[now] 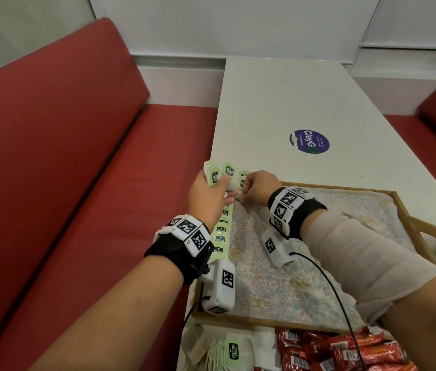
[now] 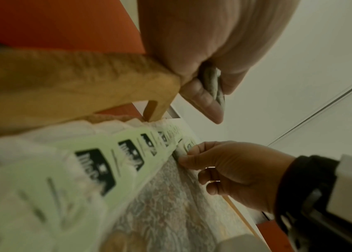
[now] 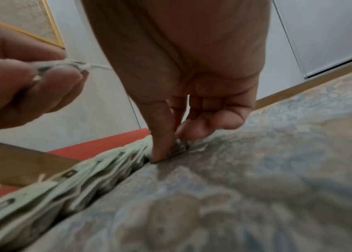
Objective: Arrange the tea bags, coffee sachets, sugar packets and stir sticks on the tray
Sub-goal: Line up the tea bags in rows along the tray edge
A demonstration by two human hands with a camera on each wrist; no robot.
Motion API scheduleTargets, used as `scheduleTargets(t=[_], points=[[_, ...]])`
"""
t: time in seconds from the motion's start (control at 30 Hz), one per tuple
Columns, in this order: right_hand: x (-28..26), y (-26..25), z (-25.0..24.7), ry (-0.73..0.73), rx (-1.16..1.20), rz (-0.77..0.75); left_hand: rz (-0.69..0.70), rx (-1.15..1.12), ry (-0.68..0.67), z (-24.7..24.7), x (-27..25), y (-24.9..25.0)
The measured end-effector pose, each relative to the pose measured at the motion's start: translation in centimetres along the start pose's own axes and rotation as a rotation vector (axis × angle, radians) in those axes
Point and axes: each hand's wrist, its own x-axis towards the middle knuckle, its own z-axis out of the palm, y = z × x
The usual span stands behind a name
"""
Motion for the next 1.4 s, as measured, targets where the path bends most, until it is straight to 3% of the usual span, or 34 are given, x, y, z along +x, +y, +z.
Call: scheduleTargets(t=[0.1,0.2,0.3,0.43,0.63,0.8,0.97,1.1,1.4], points=[[-0.2,-0.4,-0.4,0.02,0.129,-0.068,-0.007,0.002,0.002,0.0,0.1,-0.1],[-1.1,-0.8,-1.2,0.05,0.465,-0.112,0.01,0.012,-0.004,0.0,0.1,0.0],[-2.2,-1.1,-1.8,-0.036,0.694,-0.102,0.029,0.031,-0.009,0.0,0.0,0.0],[-2.5,-1.0,-1.9,-0.117,0.776,-0.129,0.033,0.033,-0.033,0.0,0.0,0.0],[-1.9,-0.4,-2.1,0.002,0.907,-0.092,-0.012,-0.065,-0.002,0.1,-0.1,0.4],[-1.0,0.8,-1.8,0.117,0.769,-0.007,-0.03,-0.079,0.017,0.1,0.1,0.3],[-0.7,1.6,-0.9,0.033,0.536,0.059,-0.024,-0.056,0.007,0.1,0.2,0.2],[-0.7,1.6,-0.3,-0.052,0.5,0.097,-0.026,-0.044,-0.002,0.1,0.2,0.3],[0.0,0.8,-0.1,-0.009,0.37,0.169,-0.021,-0.024,-0.004,0.1,0.1,0.3]])
